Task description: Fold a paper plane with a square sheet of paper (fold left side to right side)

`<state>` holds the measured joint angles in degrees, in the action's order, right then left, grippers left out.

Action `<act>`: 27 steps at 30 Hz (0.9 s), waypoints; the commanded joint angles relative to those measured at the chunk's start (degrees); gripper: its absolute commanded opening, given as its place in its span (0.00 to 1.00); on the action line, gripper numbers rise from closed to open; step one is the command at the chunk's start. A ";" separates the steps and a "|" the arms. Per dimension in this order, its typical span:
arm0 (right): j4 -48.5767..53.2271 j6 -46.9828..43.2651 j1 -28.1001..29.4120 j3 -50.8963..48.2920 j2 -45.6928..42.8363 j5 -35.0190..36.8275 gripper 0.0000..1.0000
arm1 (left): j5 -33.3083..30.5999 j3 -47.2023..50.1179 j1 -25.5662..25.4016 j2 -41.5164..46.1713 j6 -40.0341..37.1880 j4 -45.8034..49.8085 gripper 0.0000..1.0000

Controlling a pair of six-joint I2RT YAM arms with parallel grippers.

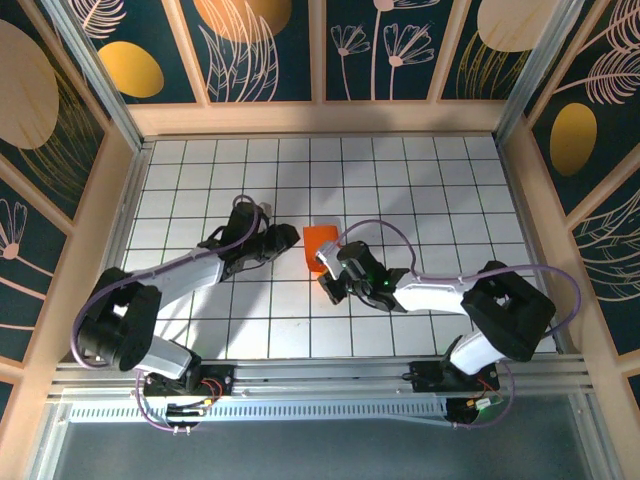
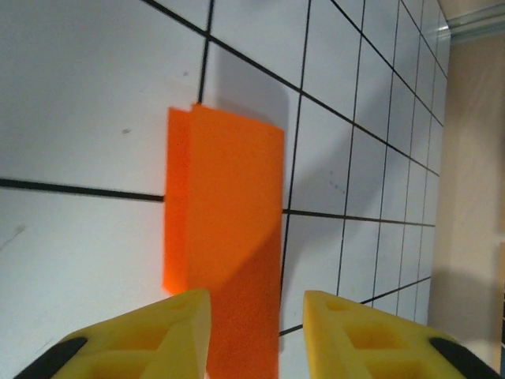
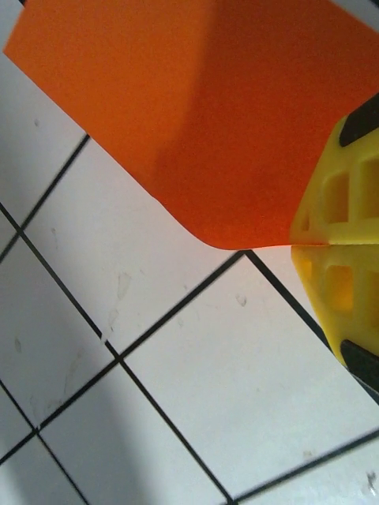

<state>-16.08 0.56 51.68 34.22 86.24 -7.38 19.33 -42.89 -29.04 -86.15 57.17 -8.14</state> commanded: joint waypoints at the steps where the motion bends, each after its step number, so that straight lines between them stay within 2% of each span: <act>1: -0.36 3.24 -1.71 -1.15 0.32 -10.26 0.00 | 5.37 -3.88 -0.19 -5.22 -4.40 0.65 0.31; 7: -1.68 4.62 -3.38 -1.68 1.12 -14.62 0.00 | 7.22 -11.35 -2.02 -15.18 -8.21 3.59 0.25; 14: -2.18 5.48 -4.62 -2.57 1.39 -15.98 0.00 | 7.16 -16.72 -3.62 -23.34 -10.82 6.00 0.20; 27: -1.07 8.86 -7.67 -2.23 1.90 -18.02 0.00 | 2.40 -15.87 -3.91 -27.28 -13.87 9.23 0.09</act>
<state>-16.97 7.60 45.01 32.08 87.33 -24.14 24.23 -58.67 -32.71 -111.20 45.39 -2.79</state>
